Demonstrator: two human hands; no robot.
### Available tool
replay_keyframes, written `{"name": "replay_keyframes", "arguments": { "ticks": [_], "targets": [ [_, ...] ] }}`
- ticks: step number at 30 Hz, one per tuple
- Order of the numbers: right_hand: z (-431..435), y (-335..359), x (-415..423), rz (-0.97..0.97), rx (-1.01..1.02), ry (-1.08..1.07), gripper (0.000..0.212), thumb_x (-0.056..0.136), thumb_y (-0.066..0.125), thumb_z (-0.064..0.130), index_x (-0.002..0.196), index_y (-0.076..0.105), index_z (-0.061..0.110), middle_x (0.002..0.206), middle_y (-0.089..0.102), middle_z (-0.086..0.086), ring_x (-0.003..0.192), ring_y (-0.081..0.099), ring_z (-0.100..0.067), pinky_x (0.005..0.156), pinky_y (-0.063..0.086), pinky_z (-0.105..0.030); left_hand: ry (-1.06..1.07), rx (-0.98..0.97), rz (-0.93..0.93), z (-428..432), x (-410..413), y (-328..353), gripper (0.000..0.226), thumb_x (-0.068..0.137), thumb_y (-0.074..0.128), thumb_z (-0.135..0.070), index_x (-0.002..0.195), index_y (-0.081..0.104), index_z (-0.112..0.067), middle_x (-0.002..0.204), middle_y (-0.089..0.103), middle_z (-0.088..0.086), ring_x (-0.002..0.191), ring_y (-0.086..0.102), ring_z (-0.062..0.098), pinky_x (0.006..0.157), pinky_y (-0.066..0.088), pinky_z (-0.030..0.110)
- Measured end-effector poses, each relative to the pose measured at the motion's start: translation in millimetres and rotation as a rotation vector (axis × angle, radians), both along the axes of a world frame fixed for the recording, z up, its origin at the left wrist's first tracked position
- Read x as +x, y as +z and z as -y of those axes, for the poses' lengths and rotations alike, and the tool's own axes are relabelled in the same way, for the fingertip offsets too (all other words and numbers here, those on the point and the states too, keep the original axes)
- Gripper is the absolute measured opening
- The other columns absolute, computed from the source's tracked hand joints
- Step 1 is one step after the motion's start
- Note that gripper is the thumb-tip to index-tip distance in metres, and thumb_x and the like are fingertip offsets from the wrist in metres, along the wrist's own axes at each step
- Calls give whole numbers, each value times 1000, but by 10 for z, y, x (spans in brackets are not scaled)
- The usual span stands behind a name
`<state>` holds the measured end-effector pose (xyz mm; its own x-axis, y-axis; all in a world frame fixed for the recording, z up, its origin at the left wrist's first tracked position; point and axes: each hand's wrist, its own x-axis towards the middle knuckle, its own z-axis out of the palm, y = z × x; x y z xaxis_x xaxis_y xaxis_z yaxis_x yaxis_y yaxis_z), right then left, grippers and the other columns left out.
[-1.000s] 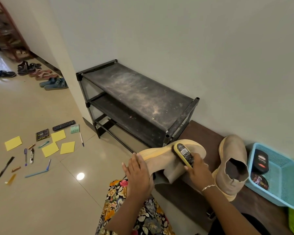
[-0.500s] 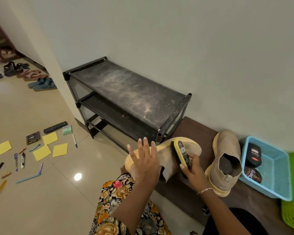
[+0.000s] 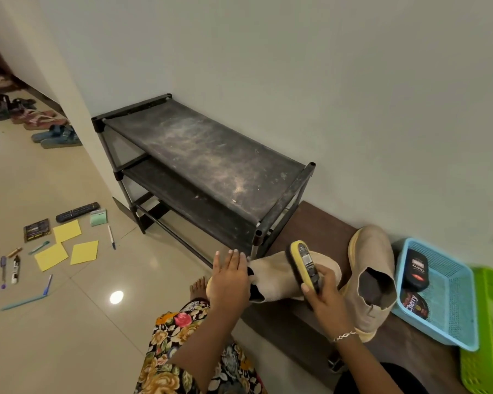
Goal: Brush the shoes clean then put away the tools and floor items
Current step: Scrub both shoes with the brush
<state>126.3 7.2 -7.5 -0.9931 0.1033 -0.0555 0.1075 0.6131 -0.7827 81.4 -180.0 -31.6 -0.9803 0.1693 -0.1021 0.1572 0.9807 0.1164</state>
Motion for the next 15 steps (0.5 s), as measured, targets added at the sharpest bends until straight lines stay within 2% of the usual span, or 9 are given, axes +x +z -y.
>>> {"name": "replay_keyframes", "arguments": {
  "ticks": [3, 6, 8, 10, 12, 13, 15],
  "targets": [
    [-126, -17, -66, 44, -58, -103, 45, 91, 54, 18, 130, 34, 9, 117, 48, -1, 101, 52, -19, 80, 40, -26, 26, 30, -32, -6, -34, 55, 44, 95, 42, -23, 137, 32, -16, 147, 35, 6, 139, 28, 19, 117, -5, 47],
    [-106, -60, -89, 87, -125, -98, 45, 91, 54, 14, 131, 34, 8, 109, 50, 5, 107, 50, -19, 83, 40, -25, 45, -4, -22, -54, -137, 179, 34, 89, 48, -13, 123, 42, -16, 121, 57, 4, 115, 53, 20, 116, 1, 51],
    [-65, -100, -84, 108, -175, -102, 44, 91, 53, 11, 131, 34, 7, 102, 47, 13, 106, 49, -20, 84, 43, -28, 29, 34, -25, -70, -206, 246, 32, 89, 44, -10, 120, 43, -14, 107, 63, 4, 99, 61, 22, 117, 8, 48],
    [-41, -150, -59, 108, -241, -112, 42, 91, 53, 10, 128, 34, 12, 114, 53, 1, 107, 52, -21, 86, 46, -31, 33, 95, -94, -15, -195, 247, 31, 85, 48, -6, 115, 49, -12, 105, 65, 4, 94, 64, 21, 115, 21, 44],
    [-24, -193, -23, 79, -304, -134, 41, 90, 53, 7, 124, 34, 19, 123, 52, -8, 103, 54, -13, 86, 45, -26, 68, 175, -263, 76, -105, 110, 29, 70, 66, -3, 98, 63, -9, 99, 70, 6, 84, 68, 21, 101, 44, 43],
    [-9, -204, -6, 65, -319, -142, 41, 89, 53, 5, 122, 34, 20, 123, 52, -8, 103, 53, -8, 85, 44, -22, 78, 217, -334, 112, -31, 29, 24, 66, 66, -4, 89, 67, -8, 96, 72, 7, 79, 70, 21, 90, 51, 43],
    [42, -211, 23, 62, -326, -126, 43, 89, 54, 4, 121, 33, 22, 123, 51, -6, 103, 53, -5, 86, 45, -19, 116, 253, -348, 143, 116, -57, 21, 64, 65, -8, 84, 70, -8, 93, 73, 9, 78, 70, 24, 81, 53, 45]
  ]
}}
